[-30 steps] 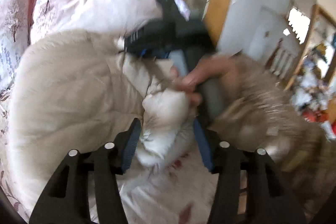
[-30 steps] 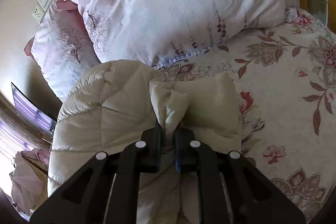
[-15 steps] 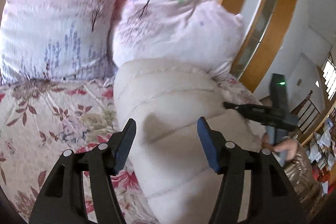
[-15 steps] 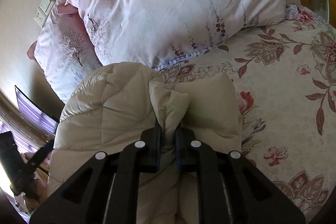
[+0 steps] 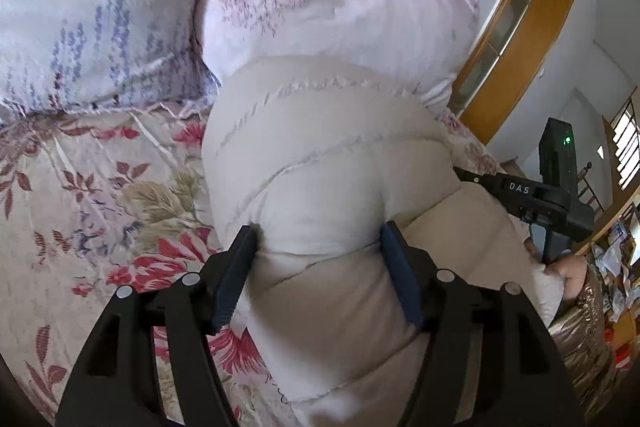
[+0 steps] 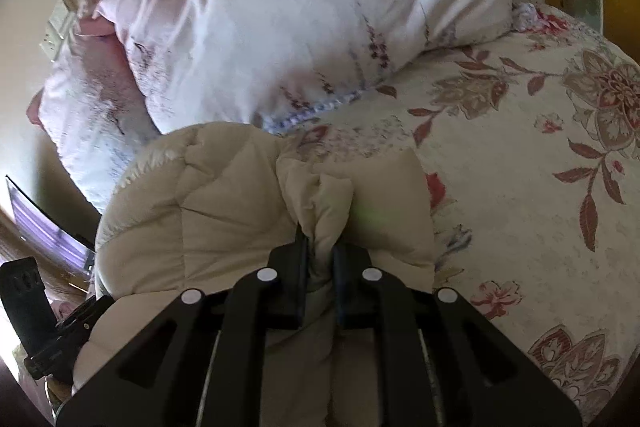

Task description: Fold large clothes

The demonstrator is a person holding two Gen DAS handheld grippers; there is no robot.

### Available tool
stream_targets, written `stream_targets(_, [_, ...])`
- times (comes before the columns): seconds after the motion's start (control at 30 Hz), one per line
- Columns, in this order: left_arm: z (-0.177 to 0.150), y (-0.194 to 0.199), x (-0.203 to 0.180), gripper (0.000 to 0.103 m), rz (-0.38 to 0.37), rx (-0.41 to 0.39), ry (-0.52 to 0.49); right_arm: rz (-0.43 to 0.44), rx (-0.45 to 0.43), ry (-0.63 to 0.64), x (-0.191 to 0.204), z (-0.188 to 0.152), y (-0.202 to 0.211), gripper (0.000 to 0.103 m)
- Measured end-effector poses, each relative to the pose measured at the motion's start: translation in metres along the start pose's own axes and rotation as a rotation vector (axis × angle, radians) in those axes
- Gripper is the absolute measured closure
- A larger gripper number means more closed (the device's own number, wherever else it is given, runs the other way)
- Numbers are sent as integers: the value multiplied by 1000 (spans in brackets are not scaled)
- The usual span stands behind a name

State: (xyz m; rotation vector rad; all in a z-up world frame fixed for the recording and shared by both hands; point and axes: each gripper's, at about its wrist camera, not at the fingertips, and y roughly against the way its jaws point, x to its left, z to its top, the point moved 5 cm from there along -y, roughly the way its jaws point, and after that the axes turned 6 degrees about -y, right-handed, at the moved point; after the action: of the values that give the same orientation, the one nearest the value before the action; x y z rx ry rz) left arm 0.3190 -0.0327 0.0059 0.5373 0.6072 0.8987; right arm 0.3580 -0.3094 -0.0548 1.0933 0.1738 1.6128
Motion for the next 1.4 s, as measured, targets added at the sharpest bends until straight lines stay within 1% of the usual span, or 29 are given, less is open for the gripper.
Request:
stream_targets(0.17, [-4, -22, 4, 34, -38, 60, 27, -20, 20, -38, -12, -2, -5, 92])
stream_targets(0.3, [-6, -35, 3, 30, -19, 78, 8, -35, 28, -54, -17, -5, -7, 92])
stream_targets(0.37, [-6, -35, 3, 30, -11, 88, 9, -41, 32, -51, -16, -5, -3, 87])
stream_targets(0.4, [-6, -35, 2, 30, -9, 91, 7, -57, 20, -43, -15, -4, 4, 81])
stream_targets(0.43, [-6, -35, 2, 30, -7, 94, 6, -72, 0, -35, -14, -3, 11, 72])
stream_targets(0.5, [-7, -36, 3, 29, -8, 98, 10, -79, -70, -13, -11, -3, 39, 68])
stream_targets(0.57, [-7, -36, 4, 29, -13, 103, 16, -33, -95, 3, -6, -9, 66, 61])
stream_targets(0.6, [-7, -36, 4, 29, -15, 105, 17, -11, -87, 13, -3, -15, 77, 53])
stream_targets(0.63, [-7, -37, 4, 29, -16, 106, 17, 3, -78, 18, -3, -20, 82, 47])
stream_targets(0.67, [-7, -36, 4, 28, -17, 106, 20, 27, -50, 32, 0, -30, 88, 47])
stream_targets(0.8, [-8, -36, 4, 27, -16, 105, 28, 58, 50, 68, 3, -65, 94, 48])
stream_targets(0.83, [-8, -36, 4, 27, -14, 104, 29, 50, 77, 72, 3, -73, 90, 69])
stream_targets(0.87, [-8, -35, 4, 27, -13, 101, 30, 43, 100, 75, 4, -81, 86, 86])
stream_targets(0.9, [-8, -34, 4, 27, -15, 97, 31, 38, 115, 71, 3, -87, 83, 88])
stream_targets(0.93, [-7, -30, 3, 27, -17, 84, 32, 31, 109, 64, 0, -91, 82, 90])
stream_targets(1.0, [-6, -17, 0, 31, -18, 57, 29, 12, 103, 45, -6, -98, 81, 90])
stream_targets(1.07, [-4, 7, -8, 33, -18, 9, 7, -2, 114, 29, -11, -103, 76, 90])
stream_targets(1.13, [-5, 29, -21, 33, -25, -36, -35, -22, 115, 32, -13, -107, 70, 90])
stream_targets(1.2, [-10, 45, -37, 33, -47, -55, -86, -34, 108, 38, -15, -112, 64, 90])
stream_targets(1.23, [-15, 51, -47, 33, -60, -57, -124, -35, 105, 36, -15, -113, 62, 90])
stream_targets(1.3, [-25, 51, -62, 33, -69, -31, -182, -38, 100, 35, -17, -113, 60, 90])
stream_targets(1.33, [-32, 46, -67, 33, -57, -2, -214, -43, 97, 33, -19, -114, 60, 90])
stream_targets(1.37, [-37, 37, -69, 33, -20, 24, -243, -46, 97, 32, -19, -114, 60, 89])
stream_targets(1.4, [-41, 30, -69, 33, 1, 43, -260, -46, 101, 31, -19, -114, 61, 88])
